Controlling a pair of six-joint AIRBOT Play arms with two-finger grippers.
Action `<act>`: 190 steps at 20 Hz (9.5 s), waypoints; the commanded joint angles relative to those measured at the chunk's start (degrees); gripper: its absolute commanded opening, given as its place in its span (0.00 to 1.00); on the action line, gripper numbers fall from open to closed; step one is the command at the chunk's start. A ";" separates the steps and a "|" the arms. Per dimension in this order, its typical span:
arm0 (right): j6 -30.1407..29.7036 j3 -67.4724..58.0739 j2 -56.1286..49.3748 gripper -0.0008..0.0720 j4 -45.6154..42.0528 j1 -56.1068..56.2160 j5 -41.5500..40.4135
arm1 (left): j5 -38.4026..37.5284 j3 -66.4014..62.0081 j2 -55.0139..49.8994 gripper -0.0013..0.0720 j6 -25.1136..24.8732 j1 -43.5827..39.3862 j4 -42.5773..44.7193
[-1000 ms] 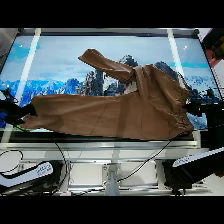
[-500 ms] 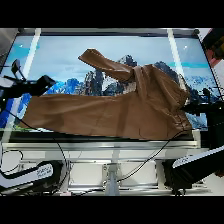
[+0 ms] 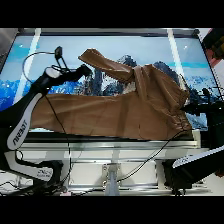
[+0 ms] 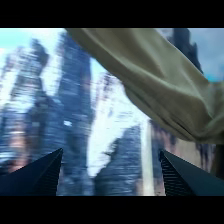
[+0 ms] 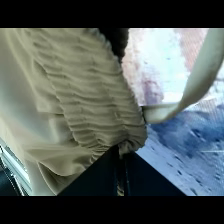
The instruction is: Fold the clothes and pants, and hang the long-sleeved shirts on hangers.
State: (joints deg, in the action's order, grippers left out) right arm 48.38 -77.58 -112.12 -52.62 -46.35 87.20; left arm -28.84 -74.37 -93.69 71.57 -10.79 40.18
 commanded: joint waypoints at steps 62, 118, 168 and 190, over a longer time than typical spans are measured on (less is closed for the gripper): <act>0.55 -0.04 -0.02 0.05 -0.09 0.02 0.28 | 17.53 -32.17 -35.91 0.18 36.63 -16.74 -5.14; 7.74 -0.63 9.75 0.05 -11.28 -0.09 -4.33 | -70.82 -34.80 -14.38 0.85 5.88 -16.00 57.46; 7.72 -0.63 9.75 0.05 -7.72 -0.04 -6.23 | 4.22 -34.86 -4.87 0.03 31.50 13.27 40.98; 7.67 -0.63 9.75 0.05 6.12 -0.02 -7.17 | -17.27 -33.18 -3.10 0.03 26.40 21.70 65.61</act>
State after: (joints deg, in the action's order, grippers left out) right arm 56.12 -78.19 -102.41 -53.91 -46.39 81.52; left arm -58.59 -107.61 -95.07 97.62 10.74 106.59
